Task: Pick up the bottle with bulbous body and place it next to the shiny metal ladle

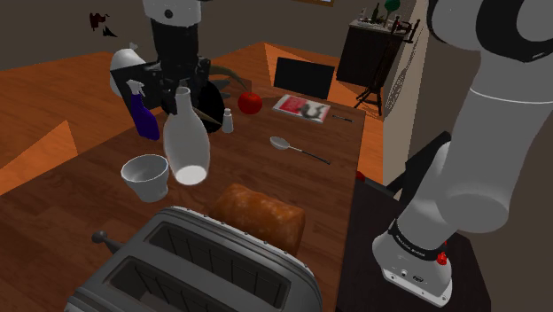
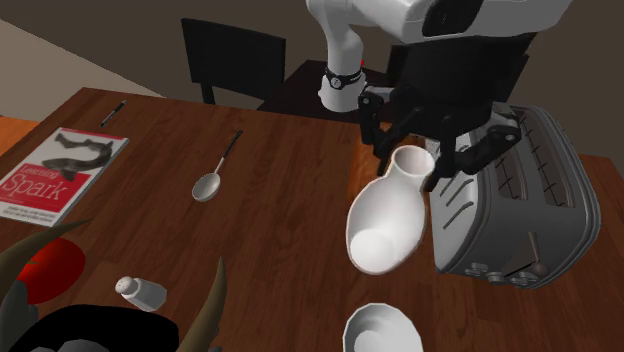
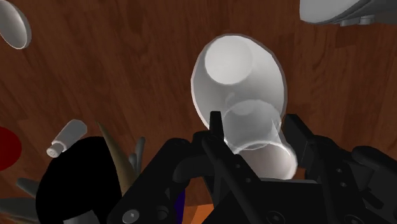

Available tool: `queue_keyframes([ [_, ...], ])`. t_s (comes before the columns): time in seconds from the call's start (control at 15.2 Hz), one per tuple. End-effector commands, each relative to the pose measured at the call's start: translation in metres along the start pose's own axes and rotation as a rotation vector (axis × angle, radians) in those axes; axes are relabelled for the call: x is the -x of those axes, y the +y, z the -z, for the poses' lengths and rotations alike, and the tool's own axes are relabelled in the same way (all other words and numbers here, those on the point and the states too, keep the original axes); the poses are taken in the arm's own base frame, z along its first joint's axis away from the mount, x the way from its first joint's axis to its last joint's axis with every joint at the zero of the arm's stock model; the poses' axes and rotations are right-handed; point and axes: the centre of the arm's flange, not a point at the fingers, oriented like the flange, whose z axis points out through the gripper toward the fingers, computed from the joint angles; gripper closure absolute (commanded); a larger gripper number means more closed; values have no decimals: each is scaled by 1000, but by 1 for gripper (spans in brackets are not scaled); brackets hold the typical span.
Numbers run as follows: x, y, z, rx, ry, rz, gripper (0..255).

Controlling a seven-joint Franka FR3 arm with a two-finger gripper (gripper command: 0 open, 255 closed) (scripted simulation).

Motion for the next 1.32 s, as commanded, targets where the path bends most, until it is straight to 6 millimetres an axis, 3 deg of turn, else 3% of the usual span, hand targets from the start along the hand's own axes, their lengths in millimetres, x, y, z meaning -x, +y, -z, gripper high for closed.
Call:
queue_keyframes([
  [0.0,11,23,9,0,1,0,255],
  [1.25,108,240,90,0,1,0,255],
])
